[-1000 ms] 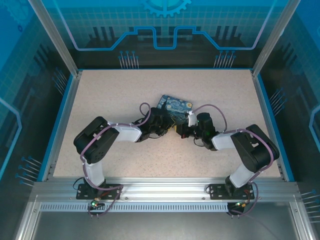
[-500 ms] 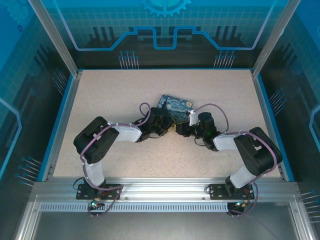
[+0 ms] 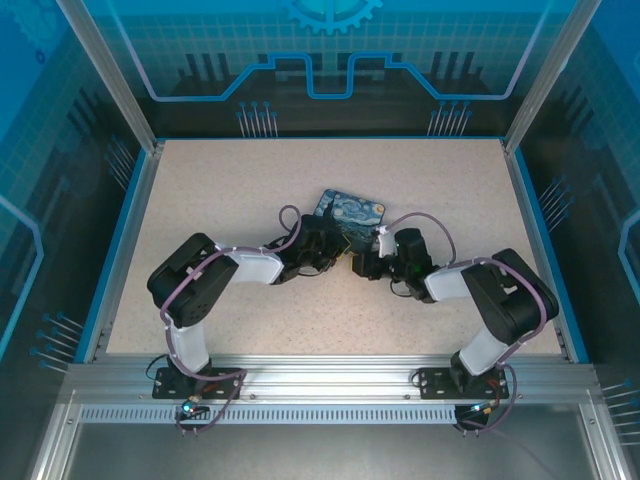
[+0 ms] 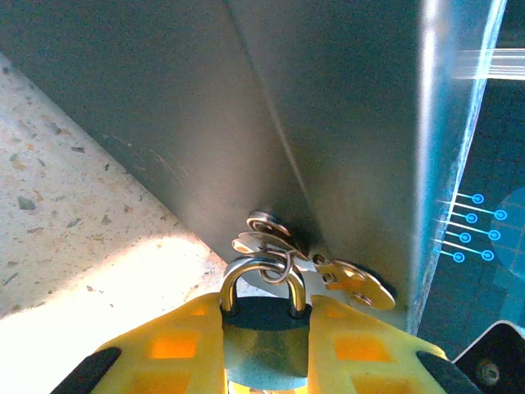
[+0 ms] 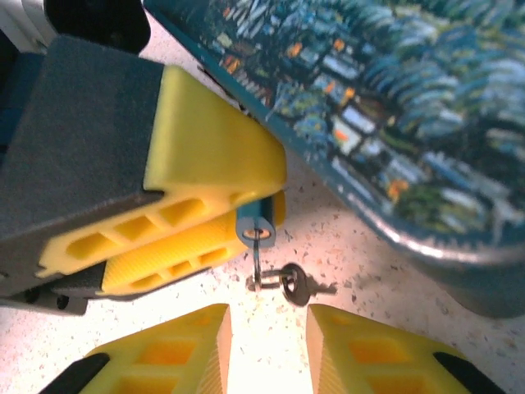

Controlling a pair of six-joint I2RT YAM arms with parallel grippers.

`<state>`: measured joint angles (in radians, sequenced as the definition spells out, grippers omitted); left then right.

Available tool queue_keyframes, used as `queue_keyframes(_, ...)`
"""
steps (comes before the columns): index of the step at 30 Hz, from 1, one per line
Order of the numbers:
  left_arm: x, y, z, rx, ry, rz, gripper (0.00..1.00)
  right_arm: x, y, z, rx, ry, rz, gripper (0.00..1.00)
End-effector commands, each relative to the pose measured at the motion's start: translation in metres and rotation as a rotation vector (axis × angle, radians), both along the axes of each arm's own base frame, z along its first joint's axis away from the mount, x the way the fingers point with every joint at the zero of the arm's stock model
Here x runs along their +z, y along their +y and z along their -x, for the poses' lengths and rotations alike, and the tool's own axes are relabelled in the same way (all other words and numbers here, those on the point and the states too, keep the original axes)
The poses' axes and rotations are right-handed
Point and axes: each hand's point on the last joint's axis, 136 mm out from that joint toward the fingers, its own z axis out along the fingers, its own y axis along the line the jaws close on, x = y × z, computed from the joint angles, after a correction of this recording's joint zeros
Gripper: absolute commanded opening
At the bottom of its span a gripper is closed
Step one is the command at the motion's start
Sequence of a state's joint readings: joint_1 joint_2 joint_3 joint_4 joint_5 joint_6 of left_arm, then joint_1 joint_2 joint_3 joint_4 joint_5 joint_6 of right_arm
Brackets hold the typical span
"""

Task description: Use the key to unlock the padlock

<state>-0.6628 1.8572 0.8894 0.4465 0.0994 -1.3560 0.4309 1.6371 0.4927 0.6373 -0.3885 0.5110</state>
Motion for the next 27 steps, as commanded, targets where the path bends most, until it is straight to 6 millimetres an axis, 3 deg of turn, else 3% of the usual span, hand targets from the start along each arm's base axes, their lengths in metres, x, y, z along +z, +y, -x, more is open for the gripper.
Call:
queue_keyframes(1, 0.022, -0.009, -0.004, -0.018, -0.042, 0.045, 0.02, 0.009, 0.007, -0.008, 0.012, -0.019, -0.027, 0.27)
queue_keyframes(9, 0.022, -0.009, -0.004, -0.019, -0.041, 0.044, 0.02, 0.012, 0.01, -0.016, 0.017, -0.04, -0.029, 0.0)
queue_keyframes(19, 0.019, -0.009, -0.002, -0.021, -0.034, 0.041, 0.02, 0.029, 0.017, -0.029, 0.025, -0.09, -0.053, 0.0)
queue_keyframes(27, 0.014, -0.013, -0.002, -0.029, -0.025, 0.036, 0.01, 0.038, 0.026, -0.028, 0.053, -0.105, -0.116, 0.0)
